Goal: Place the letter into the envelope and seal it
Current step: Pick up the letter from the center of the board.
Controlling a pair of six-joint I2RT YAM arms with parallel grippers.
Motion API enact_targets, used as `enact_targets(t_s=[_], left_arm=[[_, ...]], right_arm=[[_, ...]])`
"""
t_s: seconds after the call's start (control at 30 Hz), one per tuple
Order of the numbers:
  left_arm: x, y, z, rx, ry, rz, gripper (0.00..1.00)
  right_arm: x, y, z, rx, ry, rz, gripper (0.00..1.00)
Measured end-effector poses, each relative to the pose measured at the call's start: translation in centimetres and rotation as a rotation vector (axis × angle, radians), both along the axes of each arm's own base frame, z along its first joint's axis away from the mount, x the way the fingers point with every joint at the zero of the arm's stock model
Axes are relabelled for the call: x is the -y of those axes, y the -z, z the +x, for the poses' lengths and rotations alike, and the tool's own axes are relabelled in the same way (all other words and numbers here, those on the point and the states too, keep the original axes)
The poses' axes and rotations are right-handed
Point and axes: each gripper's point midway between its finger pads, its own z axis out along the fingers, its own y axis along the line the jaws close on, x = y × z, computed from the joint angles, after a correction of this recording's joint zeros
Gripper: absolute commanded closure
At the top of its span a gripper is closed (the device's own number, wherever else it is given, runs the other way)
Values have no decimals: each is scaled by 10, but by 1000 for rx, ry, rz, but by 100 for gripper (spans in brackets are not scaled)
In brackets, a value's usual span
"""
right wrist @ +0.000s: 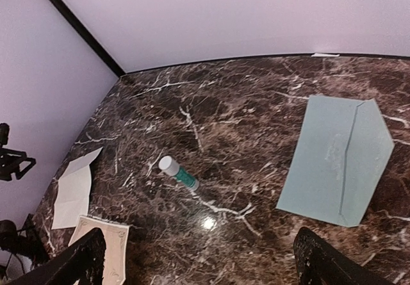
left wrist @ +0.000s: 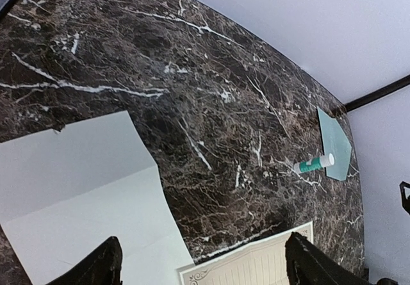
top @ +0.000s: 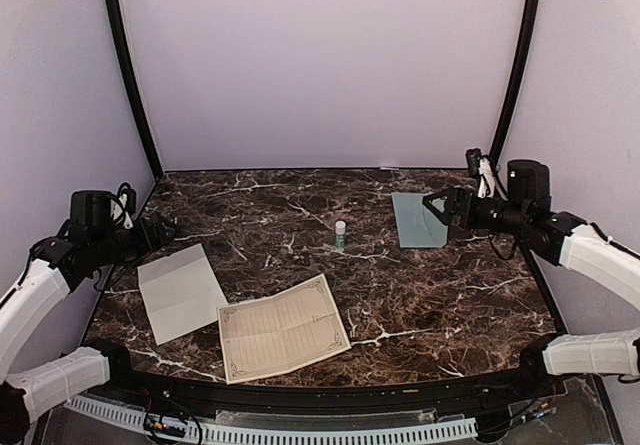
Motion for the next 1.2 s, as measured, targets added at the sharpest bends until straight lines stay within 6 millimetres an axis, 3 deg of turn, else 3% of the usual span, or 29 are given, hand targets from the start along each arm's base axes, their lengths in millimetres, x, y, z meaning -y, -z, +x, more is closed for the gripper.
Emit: enact_targets(t_s=[0.2,0.33,0.43,0.53,0.83,0.97,1.2], left_arm=[[34,23,-25,-48,72,-72,14],[50,57,-46,-125,115,-98,15],[56,71,-55,-174,135,-98,17],[61,70,-57,-172,147,-98,17],[65,60,-53,-111,159,-89,17],[71,59,-54,-87,181,-96,17],[69,75,-66,-79,178,-134,23]], right_arm=[[-54,23,-45,-102,-180,46,5],[-84,44,-77,-178,-284,66,6],[-102,61,-99,-228,-350,66,6],[-115,75,-116,-269,-400,50,6],[-145,92,-154,-297,-510,-1,6],[-151,100,-162,-314,-510,-23,7],[-164,119,-173,-362,-491,-80,12]])
